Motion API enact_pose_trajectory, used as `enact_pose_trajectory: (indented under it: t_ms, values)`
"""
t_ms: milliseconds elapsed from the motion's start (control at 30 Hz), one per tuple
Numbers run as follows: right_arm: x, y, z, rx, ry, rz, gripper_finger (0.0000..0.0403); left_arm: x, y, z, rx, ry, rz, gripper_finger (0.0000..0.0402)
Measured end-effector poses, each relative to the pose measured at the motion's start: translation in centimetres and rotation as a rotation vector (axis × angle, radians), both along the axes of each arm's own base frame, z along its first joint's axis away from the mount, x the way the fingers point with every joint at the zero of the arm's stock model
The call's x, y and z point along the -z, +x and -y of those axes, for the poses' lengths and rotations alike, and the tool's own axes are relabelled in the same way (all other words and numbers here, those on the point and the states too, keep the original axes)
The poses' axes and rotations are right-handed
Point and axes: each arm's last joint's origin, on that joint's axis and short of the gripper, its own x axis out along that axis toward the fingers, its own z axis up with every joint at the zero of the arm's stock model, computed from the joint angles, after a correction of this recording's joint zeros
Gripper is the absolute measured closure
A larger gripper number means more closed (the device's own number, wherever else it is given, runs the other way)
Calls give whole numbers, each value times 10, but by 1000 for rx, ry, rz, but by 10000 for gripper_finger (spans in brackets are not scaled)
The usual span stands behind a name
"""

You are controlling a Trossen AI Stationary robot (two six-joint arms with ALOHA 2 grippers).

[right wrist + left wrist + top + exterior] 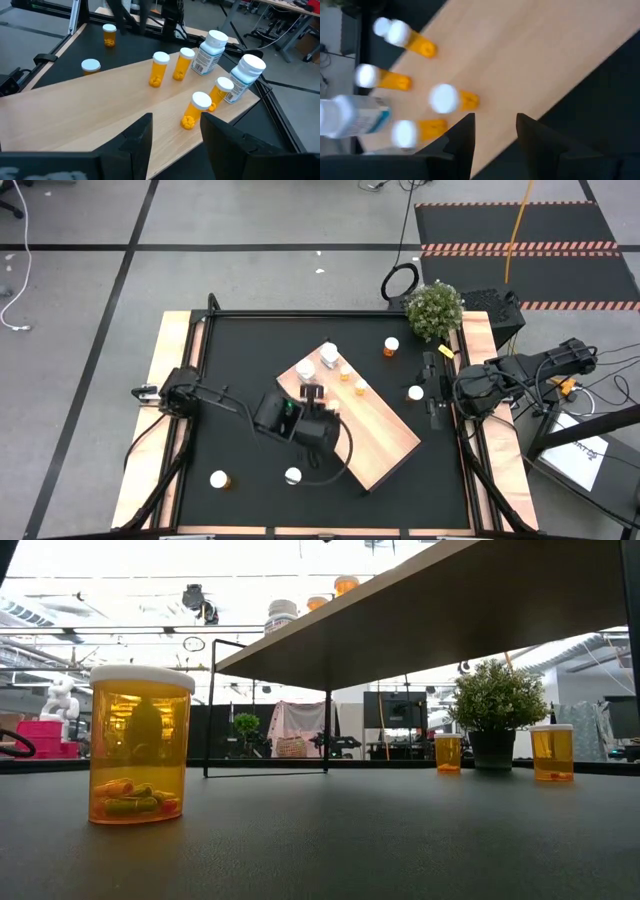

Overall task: Pick and place medicine bottles onto shelf by color
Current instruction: Put the large orange pill bottle on the shelf

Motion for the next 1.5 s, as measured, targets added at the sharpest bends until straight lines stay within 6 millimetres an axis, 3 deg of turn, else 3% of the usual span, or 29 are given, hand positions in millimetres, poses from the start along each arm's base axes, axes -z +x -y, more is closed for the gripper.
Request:
enact_pose_trajectory:
  t_ms: [233,367,733,1067,1500]
  values:
    - [3,5,1,121,37,-4,243,46,6,9,-78,17,-12,283]
    - [11,20,2,192,16,-51,244,66,8,8,-103,14,-26,296]
    - [47,71,10,208,-12,-229,308,67,10,9,-111,8,1,303]
    - [63,89,25,272,-37,-288,350,65,9,8,-102,12,0,302]
    - [66,97,25,225,-19,-269,358,64,8,8,-95,24,2,302]
